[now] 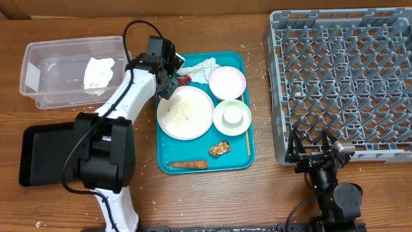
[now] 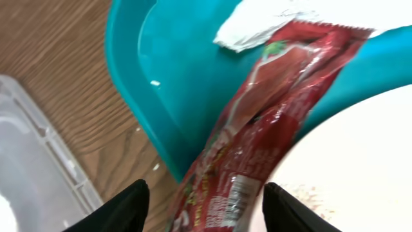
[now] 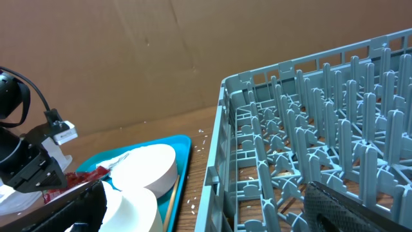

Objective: Sort waste into correct bins and load items into the dishwasher
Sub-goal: 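Reach the left gripper to the red wrapper and grasp it, then lift the red wrapper and drop it into the clear bin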

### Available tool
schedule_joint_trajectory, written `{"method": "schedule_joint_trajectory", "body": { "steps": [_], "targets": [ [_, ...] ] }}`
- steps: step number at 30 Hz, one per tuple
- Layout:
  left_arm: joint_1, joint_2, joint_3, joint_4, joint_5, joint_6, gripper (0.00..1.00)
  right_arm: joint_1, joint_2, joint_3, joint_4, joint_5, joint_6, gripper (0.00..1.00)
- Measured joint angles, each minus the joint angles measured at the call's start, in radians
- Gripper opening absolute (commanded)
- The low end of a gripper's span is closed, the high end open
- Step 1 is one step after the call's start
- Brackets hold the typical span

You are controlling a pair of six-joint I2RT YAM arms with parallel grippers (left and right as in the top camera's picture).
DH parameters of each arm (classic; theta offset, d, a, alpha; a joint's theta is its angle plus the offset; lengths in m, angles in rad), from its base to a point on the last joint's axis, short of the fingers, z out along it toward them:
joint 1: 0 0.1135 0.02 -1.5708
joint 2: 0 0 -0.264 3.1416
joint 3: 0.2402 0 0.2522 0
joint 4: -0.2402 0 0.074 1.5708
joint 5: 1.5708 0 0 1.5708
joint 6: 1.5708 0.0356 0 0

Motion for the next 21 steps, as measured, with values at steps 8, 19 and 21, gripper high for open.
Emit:
{"method": "schedule_joint_trajectory", "body": {
  "steps": [8, 19, 21],
  "targets": [
    [0.0, 0.0, 0.0, 0.0, 0.016, -0.002, 0.45, 0.0, 0.0, 0.0, 0.0, 0.0, 0.0, 1.0],
    [0.022, 0.0, 0.0, 0.0, 0.015, -0.005, 0.51, 0.0, 0.0, 0.0, 0.0, 0.0, 0.0, 1.0],
    [0.037, 0.0, 0.0, 0.0, 0.015, -0.006, 0.49, 0.0, 0.0, 0.0, 0.0, 0.0, 0.0, 1.0]
  ]
}}
